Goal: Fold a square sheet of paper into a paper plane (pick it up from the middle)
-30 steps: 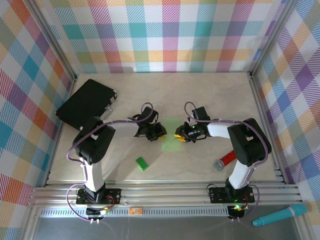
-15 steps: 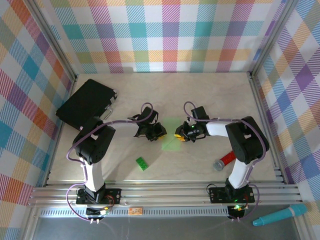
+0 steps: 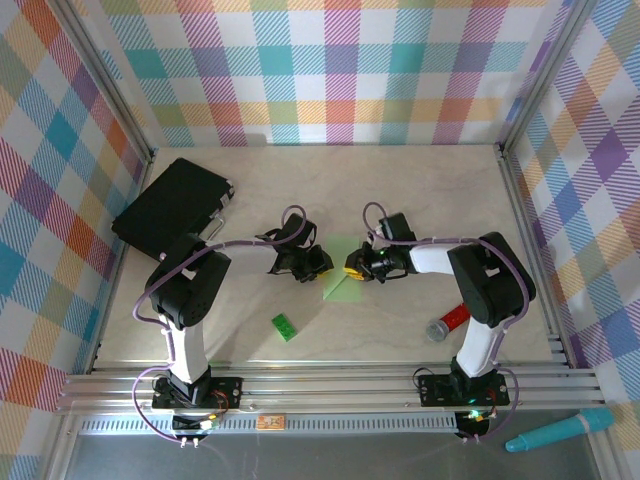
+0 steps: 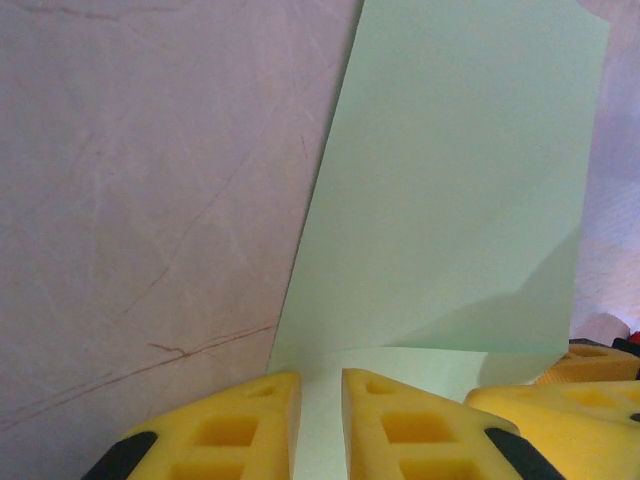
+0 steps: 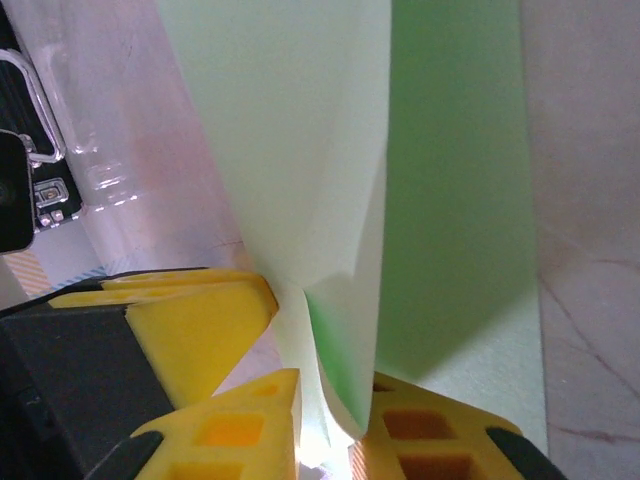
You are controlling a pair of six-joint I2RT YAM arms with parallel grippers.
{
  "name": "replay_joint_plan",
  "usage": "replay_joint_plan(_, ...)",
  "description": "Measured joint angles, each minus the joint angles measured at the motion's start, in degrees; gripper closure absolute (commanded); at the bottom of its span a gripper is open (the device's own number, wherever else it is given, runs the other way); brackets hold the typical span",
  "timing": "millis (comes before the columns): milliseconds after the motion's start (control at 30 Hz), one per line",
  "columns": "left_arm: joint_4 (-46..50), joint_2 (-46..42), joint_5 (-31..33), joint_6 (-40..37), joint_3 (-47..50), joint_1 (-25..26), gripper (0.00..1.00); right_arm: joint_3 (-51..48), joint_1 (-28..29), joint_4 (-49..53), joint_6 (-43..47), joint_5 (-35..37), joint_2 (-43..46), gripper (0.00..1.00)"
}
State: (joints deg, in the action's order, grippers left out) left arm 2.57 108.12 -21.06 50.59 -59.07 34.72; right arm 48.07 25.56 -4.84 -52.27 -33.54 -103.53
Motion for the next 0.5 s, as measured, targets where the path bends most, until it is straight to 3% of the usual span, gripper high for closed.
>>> replay_joint_plan(267,2.3,-2.5,-0.1,0.0,0.1,-0.4,0.76,-0.2,0.0,-0.1,0.7,0.3,-0.3,0.92)
replay_joint_plan(500,2.6,-15.1,-1.0,-0.1,3.4,-5.0,0.49,-0.2,-0.5,-0.9,1.7,-0.2,5.7,0.92)
